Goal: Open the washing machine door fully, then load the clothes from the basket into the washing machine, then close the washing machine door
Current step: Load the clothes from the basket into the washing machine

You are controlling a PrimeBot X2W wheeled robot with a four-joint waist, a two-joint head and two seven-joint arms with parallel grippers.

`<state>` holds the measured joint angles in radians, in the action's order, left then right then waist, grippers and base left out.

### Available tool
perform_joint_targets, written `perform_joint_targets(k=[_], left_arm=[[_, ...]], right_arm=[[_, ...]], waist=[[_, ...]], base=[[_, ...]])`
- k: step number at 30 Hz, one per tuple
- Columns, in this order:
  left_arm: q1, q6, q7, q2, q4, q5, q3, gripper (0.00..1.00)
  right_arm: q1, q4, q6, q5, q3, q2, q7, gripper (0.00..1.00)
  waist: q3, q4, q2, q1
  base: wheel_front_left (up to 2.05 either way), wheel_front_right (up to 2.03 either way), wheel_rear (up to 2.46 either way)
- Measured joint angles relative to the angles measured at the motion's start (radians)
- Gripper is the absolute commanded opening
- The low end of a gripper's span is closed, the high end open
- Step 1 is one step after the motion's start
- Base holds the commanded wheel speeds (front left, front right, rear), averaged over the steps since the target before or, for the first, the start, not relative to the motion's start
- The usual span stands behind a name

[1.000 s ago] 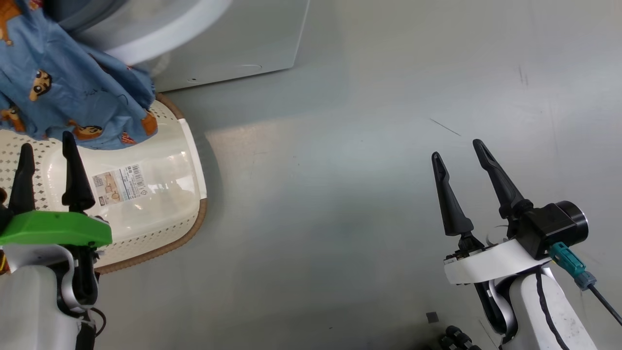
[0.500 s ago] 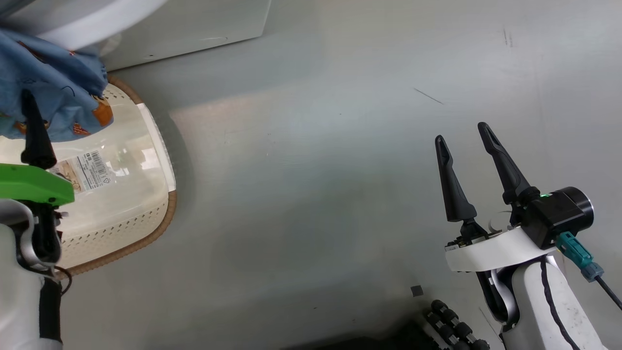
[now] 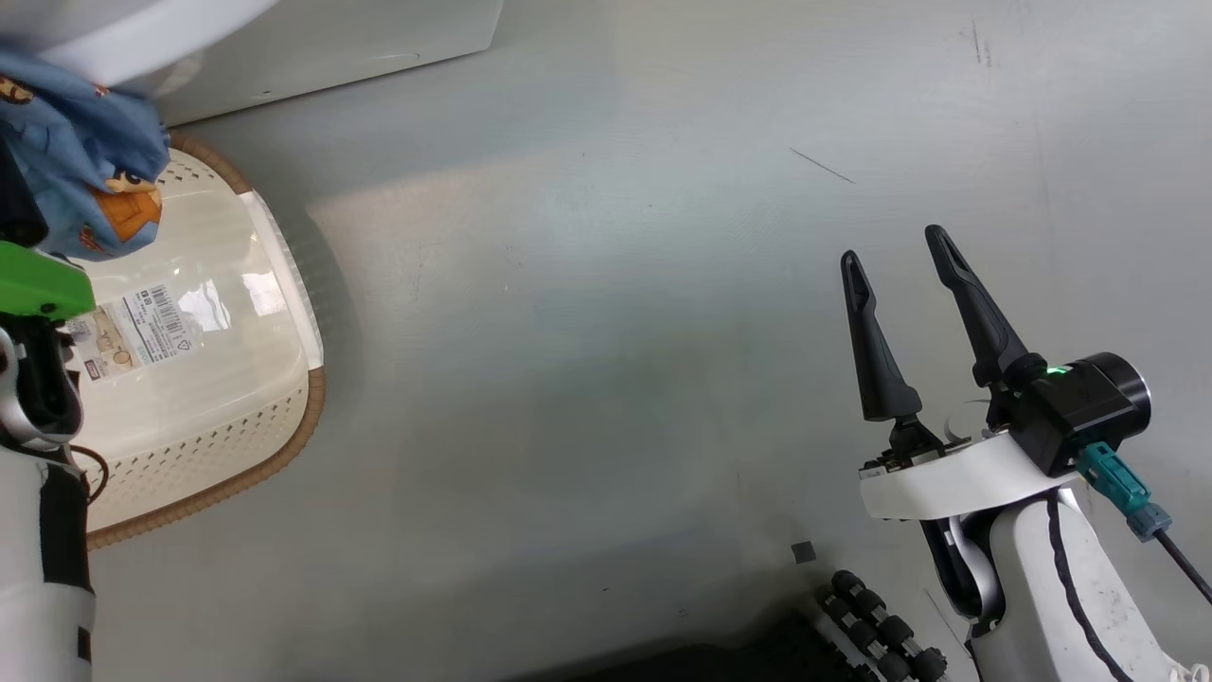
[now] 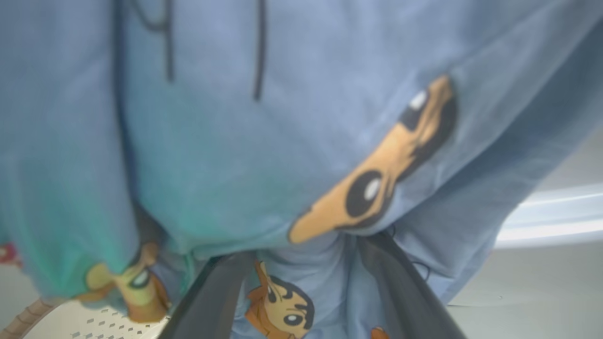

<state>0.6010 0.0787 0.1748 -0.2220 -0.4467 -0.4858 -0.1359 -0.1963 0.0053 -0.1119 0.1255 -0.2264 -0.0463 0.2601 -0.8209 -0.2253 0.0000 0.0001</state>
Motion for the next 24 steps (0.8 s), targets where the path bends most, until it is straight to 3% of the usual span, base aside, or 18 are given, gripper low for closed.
perform_joint_targets(k=[1,7,14,24], left_arm=[[0.008,0.000,0.007,-0.002,-0.001,0.000,-0.003,0.00],[0.020,0.000,0.037,-0.002,-0.032,0.000,-0.015,0.00],[0.012,0.000,0.065,0.065,-0.036,-0.017,-0.024,0.00],[-0.049,0.017,0.077,0.096,0.053,0.023,0.005,0.00]], right_arm=[[-0.002,-0.001,0.000,0.000,0.000,0.001,0.000,1.00],[-0.002,0.000,0.001,0.000,0.001,0.001,0.000,1.00],[-0.003,0.001,0.017,0.015,0.013,0.001,0.000,1.00],[-0.006,0.018,0.017,0.023,0.010,0.001,0.000,1.00]], waist=[[0.000,0.000,0.0000,0.0000],[0.002,0.003,0.0000,0.0000],[0.022,0.026,0.0000,0.0000],[0.068,0.076,0.0000,0.0000]], base=[[0.00,0.00,0.00],[0.00,0.00,0.00],[0.00,0.00,0.00],[0.00,0.00,0.00]])
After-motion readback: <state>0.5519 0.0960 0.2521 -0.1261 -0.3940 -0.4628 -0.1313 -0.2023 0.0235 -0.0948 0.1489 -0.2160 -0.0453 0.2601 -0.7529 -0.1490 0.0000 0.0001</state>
